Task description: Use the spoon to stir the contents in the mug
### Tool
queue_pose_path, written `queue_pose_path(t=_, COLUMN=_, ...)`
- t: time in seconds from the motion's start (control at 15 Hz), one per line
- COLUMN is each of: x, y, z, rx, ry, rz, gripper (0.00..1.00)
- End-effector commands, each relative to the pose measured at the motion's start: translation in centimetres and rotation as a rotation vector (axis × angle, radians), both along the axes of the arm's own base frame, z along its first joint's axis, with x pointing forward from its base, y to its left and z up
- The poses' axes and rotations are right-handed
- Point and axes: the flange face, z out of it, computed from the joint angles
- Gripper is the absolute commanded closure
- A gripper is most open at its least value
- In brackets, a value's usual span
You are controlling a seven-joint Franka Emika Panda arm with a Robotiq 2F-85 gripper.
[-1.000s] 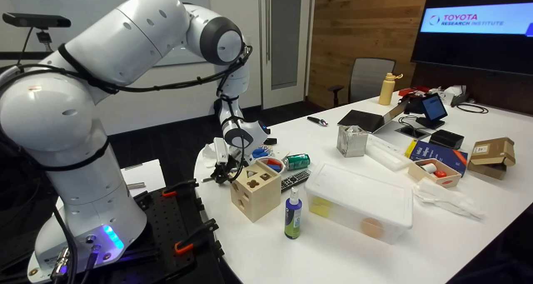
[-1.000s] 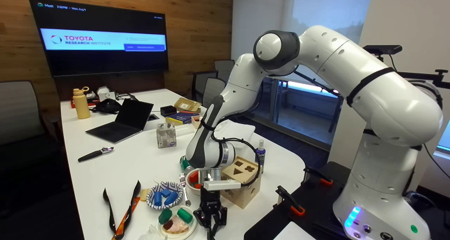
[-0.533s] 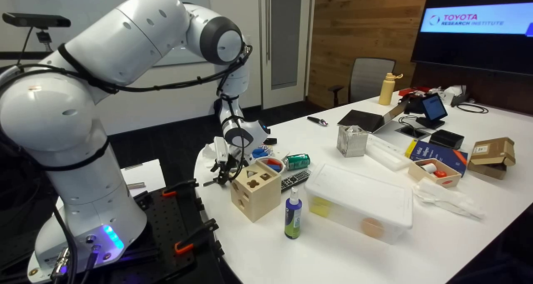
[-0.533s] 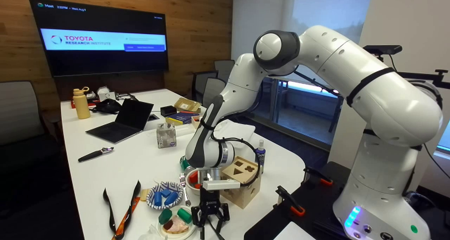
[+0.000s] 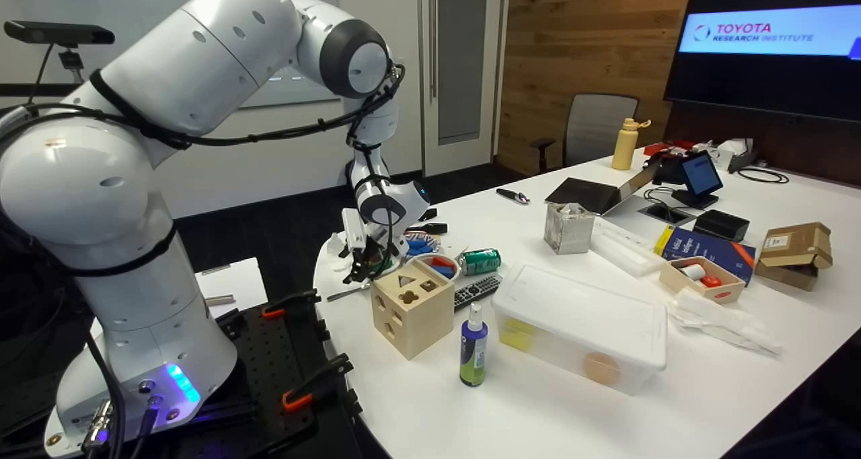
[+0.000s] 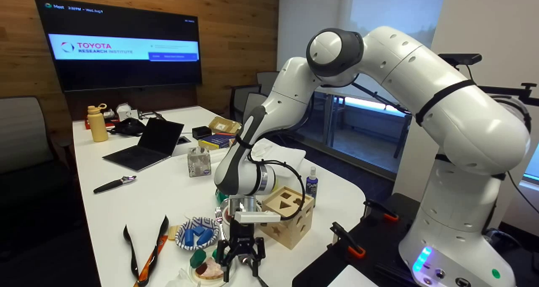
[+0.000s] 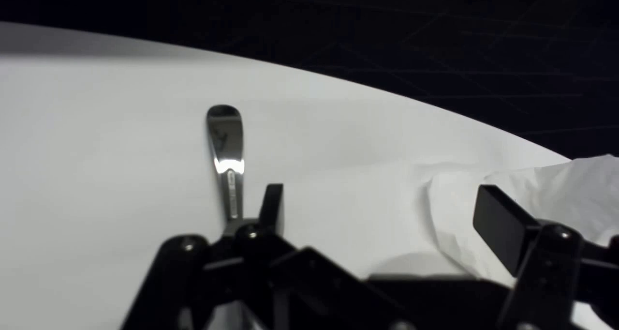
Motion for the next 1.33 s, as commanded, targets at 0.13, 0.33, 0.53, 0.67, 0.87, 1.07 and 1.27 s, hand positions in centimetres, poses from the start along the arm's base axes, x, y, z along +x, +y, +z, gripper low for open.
queue_pose_path(t=0.13, x=-0.2, y=1.1, z=3.2, rx=-0.043, ry=-0.028, rz=0.023, gripper=0.0)
queue_pose_path(t=0.33, x=-0.4, y=0.2, z=3.0, rx=-0.127, ry=-0.022, rz=-0.001, gripper=0.0)
queue_pose_path(t=0.53, x=-0.7, y=-0.8, z=1.9, rx=-0.247, ry=-0.012, rz=-0.001, gripper=0.0)
queue_pose_path(t=0.67, x=-0.9, y=-1.4, z=0.9, rx=-0.295, ry=-0.008, rz=0.006, gripper=0.0)
queue_pose_path(t=0.87, x=-1.0, y=-1.6, z=0.1, rx=-0.311, ry=-0.015, rz=0.018, gripper=0.0)
queue_pose_path(t=1.07, x=-1.1, y=-1.8, z=-0.3, rx=-0.308, ry=-0.007, rz=0.017, gripper=0.0)
queue_pose_path(t=1.27, x=-1.2, y=-2.3, z=-1.1, rx=-0.305, ry=0.007, rz=0.014, gripper=0.0)
